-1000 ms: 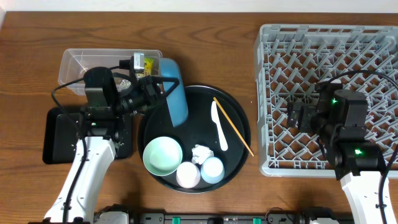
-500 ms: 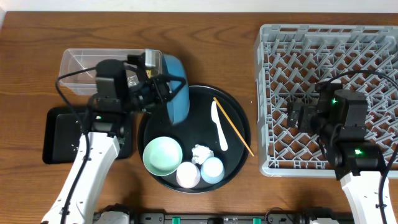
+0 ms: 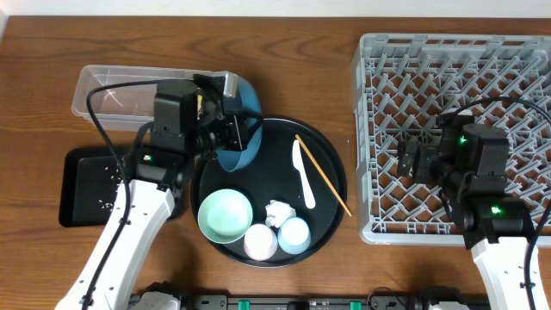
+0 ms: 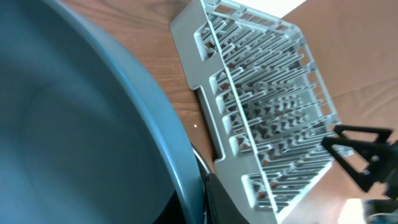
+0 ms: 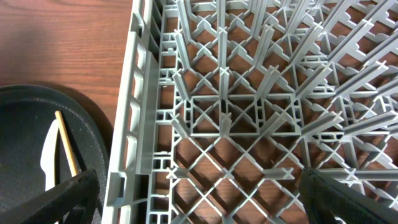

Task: Sort waste into correct bins and load items into the dishwasher rack
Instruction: 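Lift blue plate with left gripper and tip rice onto black tray, then set emptied blue plate back on round tray with left gripper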

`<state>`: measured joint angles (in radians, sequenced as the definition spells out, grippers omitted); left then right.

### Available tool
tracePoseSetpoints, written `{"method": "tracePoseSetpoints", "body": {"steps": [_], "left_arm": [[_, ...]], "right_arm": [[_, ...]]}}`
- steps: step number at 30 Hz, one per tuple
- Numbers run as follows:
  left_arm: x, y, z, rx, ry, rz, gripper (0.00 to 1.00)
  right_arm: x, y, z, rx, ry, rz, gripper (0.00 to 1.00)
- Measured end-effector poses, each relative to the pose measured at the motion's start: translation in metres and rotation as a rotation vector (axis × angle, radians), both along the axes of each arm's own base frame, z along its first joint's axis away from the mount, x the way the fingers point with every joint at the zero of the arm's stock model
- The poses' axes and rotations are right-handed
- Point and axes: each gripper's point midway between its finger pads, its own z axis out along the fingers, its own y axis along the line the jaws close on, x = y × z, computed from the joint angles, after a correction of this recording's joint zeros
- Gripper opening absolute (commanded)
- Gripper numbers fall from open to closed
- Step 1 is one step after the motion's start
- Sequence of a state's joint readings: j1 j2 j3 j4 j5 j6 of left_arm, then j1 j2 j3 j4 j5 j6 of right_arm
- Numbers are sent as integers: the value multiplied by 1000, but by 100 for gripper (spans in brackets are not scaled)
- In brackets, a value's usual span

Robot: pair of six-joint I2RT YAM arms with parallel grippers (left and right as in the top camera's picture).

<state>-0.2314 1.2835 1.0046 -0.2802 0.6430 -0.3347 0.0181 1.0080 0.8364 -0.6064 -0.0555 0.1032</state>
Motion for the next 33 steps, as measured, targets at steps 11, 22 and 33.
{"method": "tracePoseSetpoints", "body": {"steps": [11, 22, 33], "left_arm": [[-11, -29, -14, 181, -86, -77, 6], [-18, -79, -92, 334, 2, -201, 6], [-16, -88, -126, 382, 44, -237, 31]], "right_arm": [[0, 0, 0, 0, 0, 0, 99], [-2, 7, 0, 31, 6, 31, 99], [-3, 14, -1, 57, 11, 57, 99]]}}
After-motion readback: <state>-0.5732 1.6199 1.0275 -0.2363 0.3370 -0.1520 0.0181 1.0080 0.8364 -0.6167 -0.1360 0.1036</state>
